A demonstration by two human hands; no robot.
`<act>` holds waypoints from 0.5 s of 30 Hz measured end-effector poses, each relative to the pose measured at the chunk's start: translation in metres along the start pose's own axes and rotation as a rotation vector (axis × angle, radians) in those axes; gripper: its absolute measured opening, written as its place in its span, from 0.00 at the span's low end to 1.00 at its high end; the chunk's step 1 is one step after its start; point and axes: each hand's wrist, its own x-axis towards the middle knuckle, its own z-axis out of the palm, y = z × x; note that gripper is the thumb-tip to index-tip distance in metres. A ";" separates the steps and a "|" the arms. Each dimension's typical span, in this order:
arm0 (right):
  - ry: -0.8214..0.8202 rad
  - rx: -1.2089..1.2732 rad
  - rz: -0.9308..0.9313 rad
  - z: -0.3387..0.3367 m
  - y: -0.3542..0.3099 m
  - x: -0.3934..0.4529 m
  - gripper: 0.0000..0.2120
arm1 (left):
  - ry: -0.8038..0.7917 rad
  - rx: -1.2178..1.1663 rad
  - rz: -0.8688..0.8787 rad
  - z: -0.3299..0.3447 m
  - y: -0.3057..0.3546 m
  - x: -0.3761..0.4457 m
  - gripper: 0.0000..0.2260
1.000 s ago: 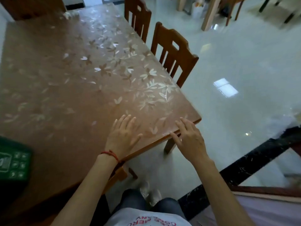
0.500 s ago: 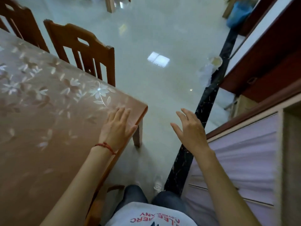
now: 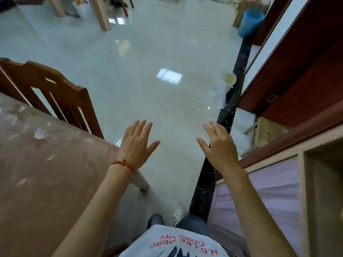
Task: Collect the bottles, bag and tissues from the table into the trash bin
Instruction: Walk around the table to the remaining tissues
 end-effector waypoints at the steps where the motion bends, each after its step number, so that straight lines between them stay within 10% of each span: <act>1: 0.011 -0.004 -0.011 -0.003 0.007 0.013 0.20 | 0.016 -0.005 0.003 -0.002 0.005 0.013 0.30; 15: 0.090 -0.015 -0.054 -0.006 0.063 0.203 0.21 | 0.086 -0.016 0.027 -0.010 0.010 0.205 0.28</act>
